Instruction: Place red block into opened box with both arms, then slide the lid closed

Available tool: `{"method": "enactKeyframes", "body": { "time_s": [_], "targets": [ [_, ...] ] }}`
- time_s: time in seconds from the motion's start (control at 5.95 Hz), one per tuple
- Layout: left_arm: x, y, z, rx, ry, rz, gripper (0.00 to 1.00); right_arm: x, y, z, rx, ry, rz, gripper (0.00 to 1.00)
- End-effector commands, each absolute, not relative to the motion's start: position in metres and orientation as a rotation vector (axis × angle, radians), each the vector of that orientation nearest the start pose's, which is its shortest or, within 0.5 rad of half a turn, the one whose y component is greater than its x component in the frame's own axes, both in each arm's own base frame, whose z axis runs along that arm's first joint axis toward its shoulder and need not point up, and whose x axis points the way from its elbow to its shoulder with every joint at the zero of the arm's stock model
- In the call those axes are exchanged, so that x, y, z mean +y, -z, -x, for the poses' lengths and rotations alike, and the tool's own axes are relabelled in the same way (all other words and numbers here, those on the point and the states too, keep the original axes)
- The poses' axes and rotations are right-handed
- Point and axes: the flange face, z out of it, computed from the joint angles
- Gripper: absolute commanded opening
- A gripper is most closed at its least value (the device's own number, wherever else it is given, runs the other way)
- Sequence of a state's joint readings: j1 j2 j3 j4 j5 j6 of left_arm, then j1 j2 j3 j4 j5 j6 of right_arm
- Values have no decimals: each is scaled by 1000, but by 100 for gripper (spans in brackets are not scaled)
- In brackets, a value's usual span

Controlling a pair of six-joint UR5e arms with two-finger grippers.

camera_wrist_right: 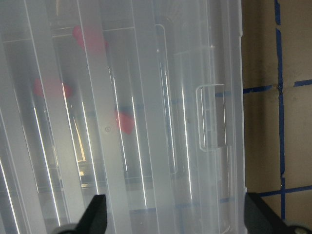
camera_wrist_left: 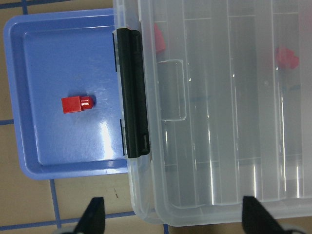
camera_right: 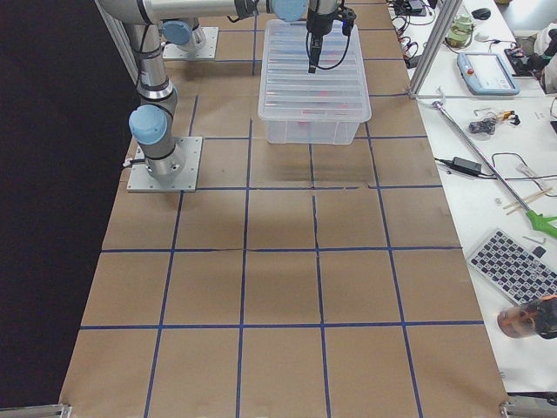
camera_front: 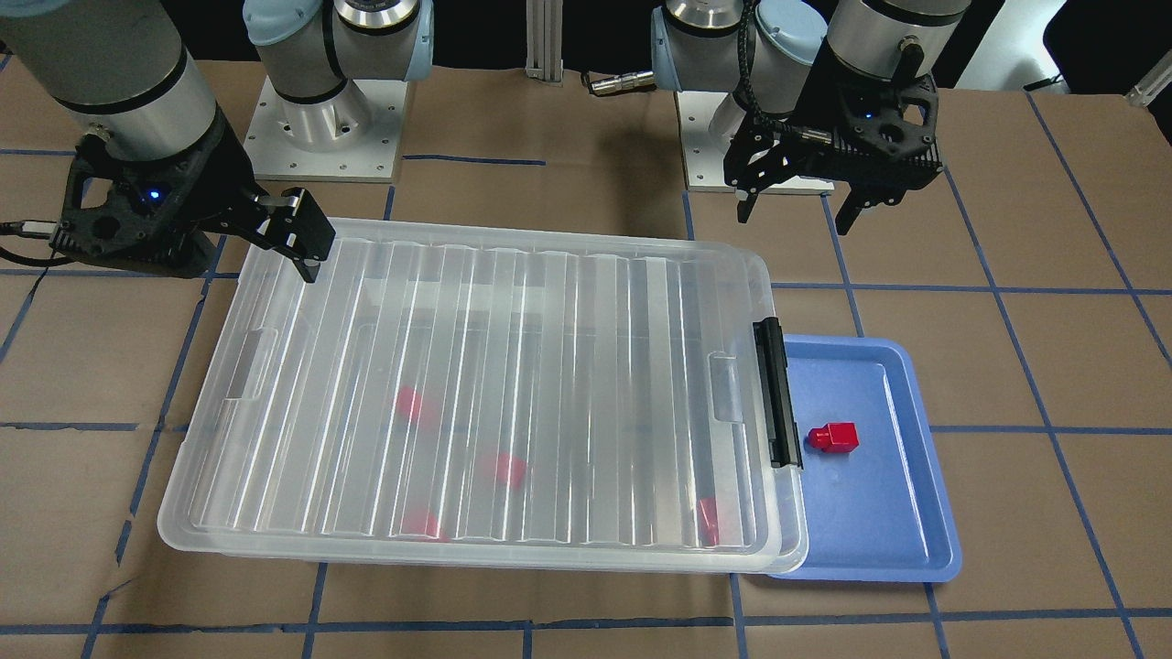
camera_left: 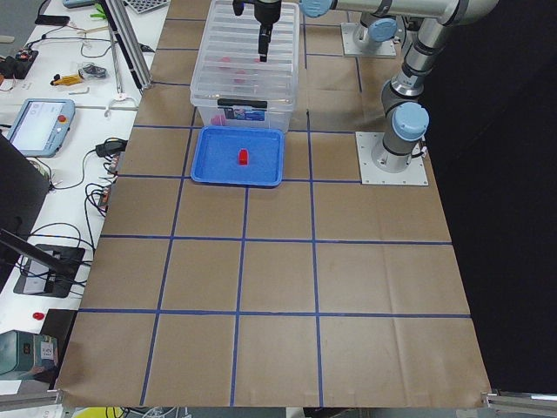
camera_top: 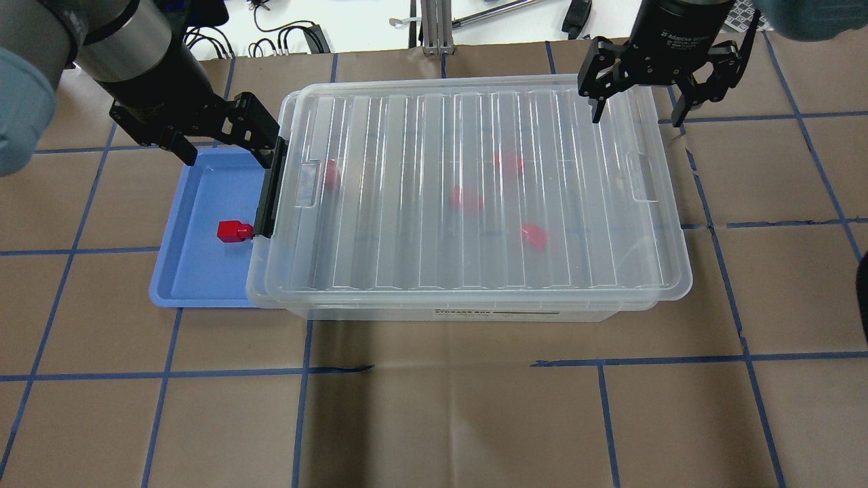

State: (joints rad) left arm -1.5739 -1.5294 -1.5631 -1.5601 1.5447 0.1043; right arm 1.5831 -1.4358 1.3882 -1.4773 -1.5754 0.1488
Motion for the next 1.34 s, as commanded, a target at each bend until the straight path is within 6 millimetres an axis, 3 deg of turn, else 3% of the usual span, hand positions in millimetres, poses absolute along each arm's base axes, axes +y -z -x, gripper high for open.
{"method": "enactKeyframes", "body": {
  "time_s": [0.0,0.84,1.18],
  "targets": [
    [-479,-512,137,3154,94,-170,99,-543,-498,-139,3141,-69,-219,100],
    [-479,-512,136,3156,94,-171,99,-546,-495,-133,3143,-74,-217,100],
    [-480,-512,137,3159,94,-169,99,-552,-493,-126,3156,-58,-100,100]
  ]
}}
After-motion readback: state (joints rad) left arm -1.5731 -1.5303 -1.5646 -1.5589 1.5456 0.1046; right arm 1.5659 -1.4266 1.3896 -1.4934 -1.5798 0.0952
